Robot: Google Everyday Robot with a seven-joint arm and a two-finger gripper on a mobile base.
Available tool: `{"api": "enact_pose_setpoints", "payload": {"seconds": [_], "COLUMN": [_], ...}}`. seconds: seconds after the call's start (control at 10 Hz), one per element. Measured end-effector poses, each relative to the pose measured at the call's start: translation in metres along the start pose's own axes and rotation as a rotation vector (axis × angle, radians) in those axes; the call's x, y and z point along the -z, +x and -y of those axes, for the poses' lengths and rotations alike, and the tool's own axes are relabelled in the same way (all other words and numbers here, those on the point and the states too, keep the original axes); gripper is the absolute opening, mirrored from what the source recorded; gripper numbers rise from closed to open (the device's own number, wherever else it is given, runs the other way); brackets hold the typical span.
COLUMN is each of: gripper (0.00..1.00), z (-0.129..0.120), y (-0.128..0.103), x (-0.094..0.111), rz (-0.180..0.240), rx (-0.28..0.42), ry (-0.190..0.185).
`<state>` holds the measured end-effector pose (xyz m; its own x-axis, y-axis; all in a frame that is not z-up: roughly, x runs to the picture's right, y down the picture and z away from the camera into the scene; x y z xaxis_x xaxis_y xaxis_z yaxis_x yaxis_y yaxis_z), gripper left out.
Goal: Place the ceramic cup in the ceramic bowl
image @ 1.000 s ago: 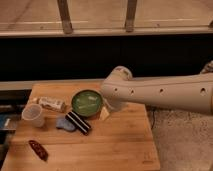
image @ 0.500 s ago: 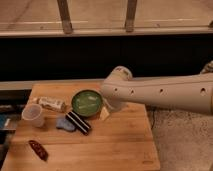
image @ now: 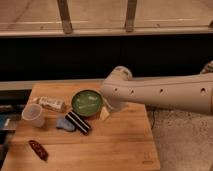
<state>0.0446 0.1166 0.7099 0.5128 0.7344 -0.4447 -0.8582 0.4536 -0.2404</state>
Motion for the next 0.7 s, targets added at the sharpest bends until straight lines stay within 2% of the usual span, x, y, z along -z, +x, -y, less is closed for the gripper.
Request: {"api": "enact_pose_setpoints", "payload": {"seconds": [0.5, 0.7], "gripper": [0.8, 0.8], "z": [0.0001, -0.0002], "y": [-0.0003, -0.0067], "x": [0.0004, 0.0041], "rz": [0.001, 0.025], "rx": [0.001, 0.019], "ry": [0.001, -0.004]}}
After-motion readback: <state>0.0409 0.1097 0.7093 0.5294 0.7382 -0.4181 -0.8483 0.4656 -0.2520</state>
